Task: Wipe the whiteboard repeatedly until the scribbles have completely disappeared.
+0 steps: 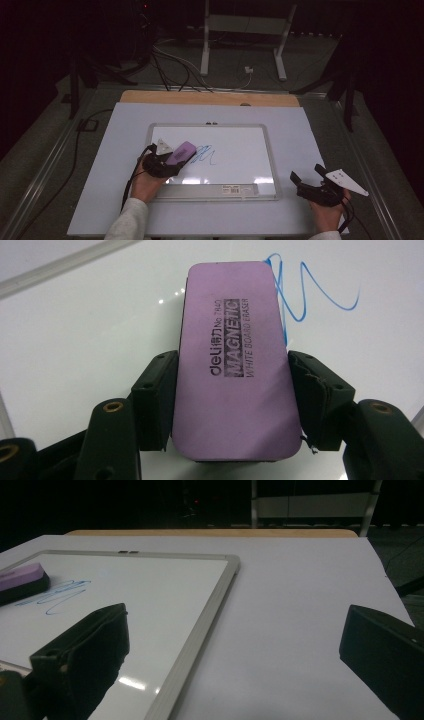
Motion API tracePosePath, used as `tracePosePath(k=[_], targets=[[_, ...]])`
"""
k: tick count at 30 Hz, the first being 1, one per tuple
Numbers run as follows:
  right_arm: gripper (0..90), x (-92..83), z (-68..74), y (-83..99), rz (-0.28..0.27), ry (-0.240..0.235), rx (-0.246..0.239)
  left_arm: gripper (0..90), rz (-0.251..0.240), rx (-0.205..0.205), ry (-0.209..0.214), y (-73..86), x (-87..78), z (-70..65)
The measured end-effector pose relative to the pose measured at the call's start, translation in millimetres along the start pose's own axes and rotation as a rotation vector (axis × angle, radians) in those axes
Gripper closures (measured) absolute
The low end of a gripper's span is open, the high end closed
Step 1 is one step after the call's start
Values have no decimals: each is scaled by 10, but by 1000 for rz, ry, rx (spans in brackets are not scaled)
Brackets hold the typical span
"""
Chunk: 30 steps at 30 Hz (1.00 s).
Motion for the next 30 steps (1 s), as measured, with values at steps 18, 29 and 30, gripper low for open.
tracePosePath(k=[18, 29, 30], targets=[[0, -1, 2, -1, 2, 0, -2, 344, -3, -56, -15, -180, 194, 51], [0, -6, -6, -6, 1, 2, 2, 417, 40, -110, -64, -121, 173, 232], [0, -5, -7, -6, 1, 2, 2, 418, 42, -119, -70, -112, 169, 254]])
Point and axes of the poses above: each handheld gripper's, and its own axes: x roughly forward along the jaws, y roughly out of its underside, z roughly to its left, the point moved 4 cm from there along x, roughly forward along the jaws, and after that the axes turned 15 degrees about x, right-handed, at the moved point
